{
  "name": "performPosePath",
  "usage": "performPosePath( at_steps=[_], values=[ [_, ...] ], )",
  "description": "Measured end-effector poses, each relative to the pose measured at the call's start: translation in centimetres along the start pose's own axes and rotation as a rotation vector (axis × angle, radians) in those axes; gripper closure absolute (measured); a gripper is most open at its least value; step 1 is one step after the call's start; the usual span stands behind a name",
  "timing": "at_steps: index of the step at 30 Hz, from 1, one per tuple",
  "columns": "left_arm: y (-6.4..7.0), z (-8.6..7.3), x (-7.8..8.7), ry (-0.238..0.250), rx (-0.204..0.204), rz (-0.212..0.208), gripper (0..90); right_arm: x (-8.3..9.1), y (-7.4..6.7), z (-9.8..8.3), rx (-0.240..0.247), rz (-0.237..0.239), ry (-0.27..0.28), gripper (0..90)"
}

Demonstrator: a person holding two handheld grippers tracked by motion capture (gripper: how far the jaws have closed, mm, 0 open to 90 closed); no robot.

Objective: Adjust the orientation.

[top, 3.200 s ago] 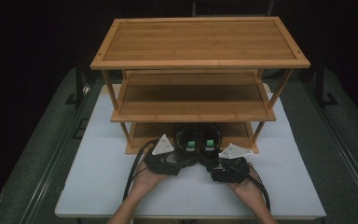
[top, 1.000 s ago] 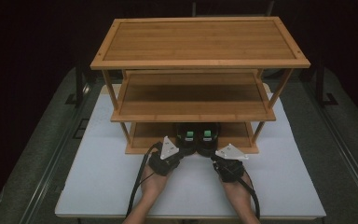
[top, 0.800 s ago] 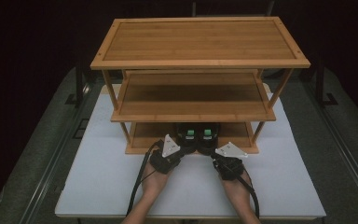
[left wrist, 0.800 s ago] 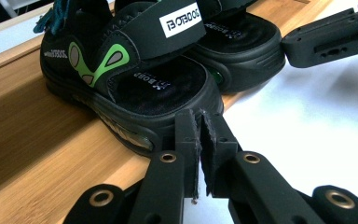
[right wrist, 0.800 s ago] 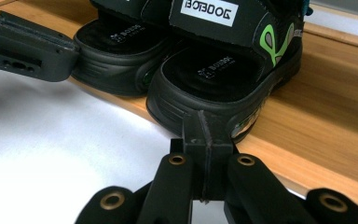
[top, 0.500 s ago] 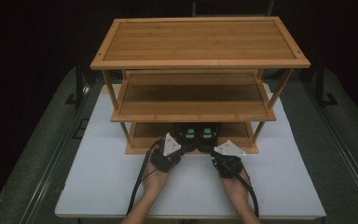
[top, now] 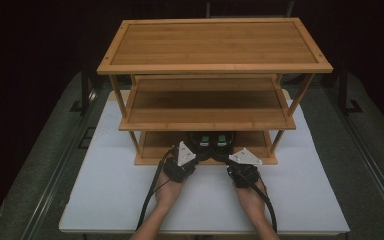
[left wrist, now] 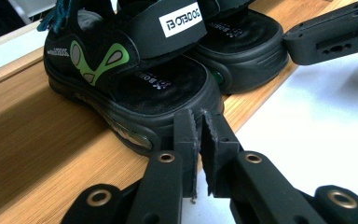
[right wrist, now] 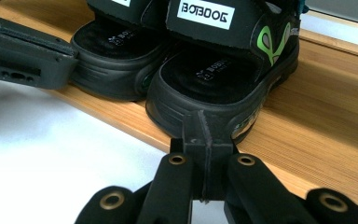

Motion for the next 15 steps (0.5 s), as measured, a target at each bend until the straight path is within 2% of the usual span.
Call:
performPosePath(
  at_steps=[4, 9, 10, 15],
  values=[
    [0.1, 0.0, 0.2, 0.002, 0.002, -0.004, 78.7, 0.1, 0.1, -0.1, 0.0, 0.006, 0.0, 89.0],
    [-0.1, 0.1, 0.8, 0.005, 0.013, -0.036, 75.9, 0.6, 0.3, -0.1, -0.006, 0.025, 0.0, 86.0],
    [-0.1, 0.1, 0.9, 0.006, 0.005, -0.033, 75.7, 0.6, 0.4, -0.1, -0.006, 0.032, -0.005, 85.8],
    [0.0, 0.0, 1.3, 0.0, 0.017, -0.062, 71.1, 1.1, 0.6, -0.1, -0.003, 0.054, -0.006, 79.6]
  ],
)
Point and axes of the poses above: each handheld gripper's, and its own axes: x roughly backward along the jaws, z roughly out of its top, y roughly to its right, the point moved 1 cm from there along -x, roughly forward along the jaws, and after that the axes turned 5 degrees about -y, right-handed, at the moved point
